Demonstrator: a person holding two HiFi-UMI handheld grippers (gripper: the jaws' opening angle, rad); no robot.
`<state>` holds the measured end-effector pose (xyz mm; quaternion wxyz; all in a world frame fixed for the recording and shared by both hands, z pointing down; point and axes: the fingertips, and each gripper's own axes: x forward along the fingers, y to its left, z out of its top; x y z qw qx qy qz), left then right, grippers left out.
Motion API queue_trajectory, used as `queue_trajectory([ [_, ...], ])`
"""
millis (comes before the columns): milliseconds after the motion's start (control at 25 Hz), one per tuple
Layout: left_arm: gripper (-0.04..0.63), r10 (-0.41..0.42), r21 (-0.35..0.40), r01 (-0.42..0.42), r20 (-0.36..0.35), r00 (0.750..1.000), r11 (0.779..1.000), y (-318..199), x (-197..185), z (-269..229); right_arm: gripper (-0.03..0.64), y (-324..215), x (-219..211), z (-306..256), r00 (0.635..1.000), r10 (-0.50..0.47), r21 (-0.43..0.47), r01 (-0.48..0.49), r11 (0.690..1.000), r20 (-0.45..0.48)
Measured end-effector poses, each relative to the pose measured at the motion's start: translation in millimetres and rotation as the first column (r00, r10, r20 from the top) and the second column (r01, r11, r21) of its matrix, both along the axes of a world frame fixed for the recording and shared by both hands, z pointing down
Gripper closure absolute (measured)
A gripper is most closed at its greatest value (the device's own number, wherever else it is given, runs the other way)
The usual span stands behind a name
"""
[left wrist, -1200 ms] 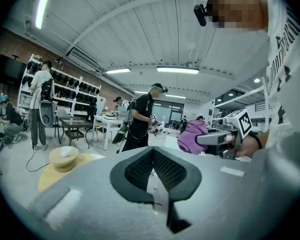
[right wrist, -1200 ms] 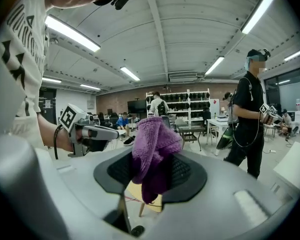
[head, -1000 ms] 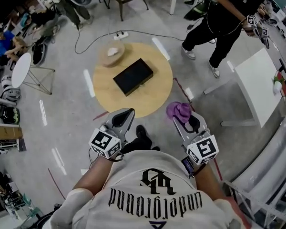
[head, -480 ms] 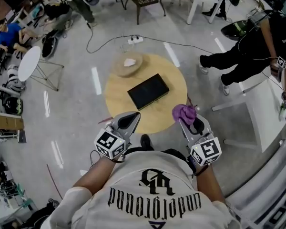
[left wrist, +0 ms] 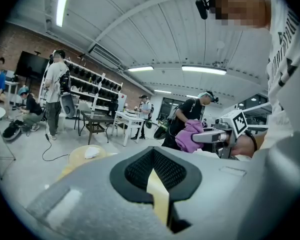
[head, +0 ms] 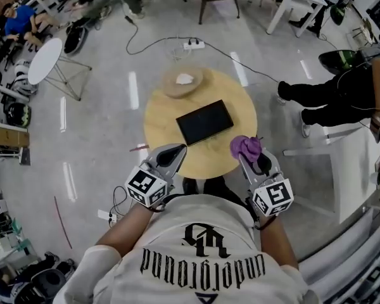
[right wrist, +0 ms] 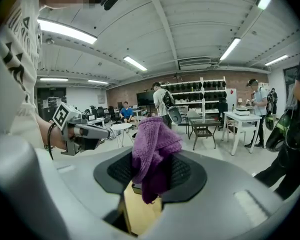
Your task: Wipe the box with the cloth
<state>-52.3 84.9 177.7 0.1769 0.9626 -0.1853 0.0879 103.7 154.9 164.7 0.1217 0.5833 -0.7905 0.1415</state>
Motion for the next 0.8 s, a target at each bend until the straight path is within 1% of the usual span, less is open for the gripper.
queue_trajectory([
  [200, 0.586, -0.076, -0.037, 0.076, 0.016, 0.997, 0.996, -21, -1, 15, 0.468, -30, 10, 23, 0.997, -0.074, -0.054, 0.073, 0.996, -0.019],
  [400, 0.586, -0.146, -0.077, 0.15, 0.05, 0.988, 0.986, -42, 4, 44, 0.468, -57, 22, 53, 0.989, -0.144, -0.123, 0.14, 0.982, -0.022],
  [640, 0.565, -0.179, -0.104, 0.19, 0.105, 0.978, 0.976, -66, 9, 88, 0.468, -90, 30, 107, 0.98, -0.197, -0.208, 0.19, 0.959, -0.012],
  [800, 0.545, -0.195, -0.145, 0.218, 0.159, 0.968, 0.965, -77, 4, 128, 0.465, -106, 34, 146, 0.978, -0.205, -0.266, 0.191, 0.945, -0.025],
])
